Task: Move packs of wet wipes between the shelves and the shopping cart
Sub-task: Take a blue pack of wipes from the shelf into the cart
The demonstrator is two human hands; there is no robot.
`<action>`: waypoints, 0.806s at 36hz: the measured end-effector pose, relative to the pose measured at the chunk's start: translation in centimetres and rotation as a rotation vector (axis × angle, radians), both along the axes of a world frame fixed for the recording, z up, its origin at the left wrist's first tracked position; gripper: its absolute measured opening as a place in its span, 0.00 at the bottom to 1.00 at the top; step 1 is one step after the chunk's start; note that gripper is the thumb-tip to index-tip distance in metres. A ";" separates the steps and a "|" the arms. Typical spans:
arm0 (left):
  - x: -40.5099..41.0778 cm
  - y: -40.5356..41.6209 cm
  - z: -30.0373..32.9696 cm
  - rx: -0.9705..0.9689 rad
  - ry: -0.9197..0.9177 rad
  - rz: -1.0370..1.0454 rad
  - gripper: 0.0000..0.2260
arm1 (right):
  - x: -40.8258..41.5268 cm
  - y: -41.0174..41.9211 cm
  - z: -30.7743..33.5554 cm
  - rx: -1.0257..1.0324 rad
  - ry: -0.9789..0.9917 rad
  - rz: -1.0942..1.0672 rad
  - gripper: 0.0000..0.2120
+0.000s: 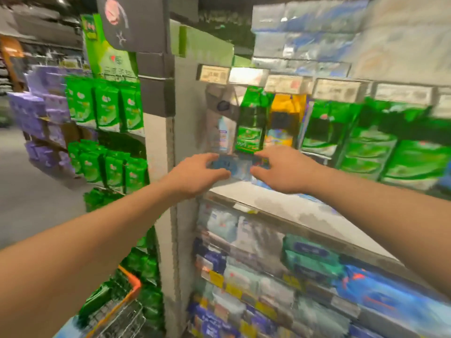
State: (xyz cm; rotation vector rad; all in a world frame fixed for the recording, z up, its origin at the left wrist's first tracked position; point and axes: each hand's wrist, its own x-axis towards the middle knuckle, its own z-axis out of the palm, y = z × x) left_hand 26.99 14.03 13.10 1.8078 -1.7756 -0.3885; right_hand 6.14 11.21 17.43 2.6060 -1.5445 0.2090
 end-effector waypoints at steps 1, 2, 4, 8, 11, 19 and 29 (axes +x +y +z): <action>-1.8 -0.2 0.0 0.003 0.007 -0.022 0.31 | -1.9 0.1 -0.2 0.006 -0.011 -0.023 0.22; -3.6 -0.5 0.1 0.005 0.008 -0.040 0.31 | -3.9 0.3 -0.4 0.011 -0.022 -0.045 0.23; -6.9 -1.0 0.0 0.009 0.005 -0.072 0.32 | -7.6 0.6 -0.8 0.015 -0.034 -0.089 0.24; -13.3 -1.8 -0.1 0.016 0.027 -0.151 0.31 | -14.7 1.3 -1.9 0.051 -0.061 -0.187 0.25; -17.6 -2.3 -0.6 0.044 0.003 -0.218 0.33 | -19.7 2.3 -2.9 0.068 -0.065 -0.262 0.25; -27.7 -3.0 -3.0 0.114 -0.021 -0.384 0.37 | -30.2 4.8 -5.3 0.124 -0.118 -0.428 0.28; -37.5 -6.2 -6.6 0.213 -0.056 -0.608 0.32 | -39.5 6.7 -8.7 0.216 -0.194 -0.686 0.30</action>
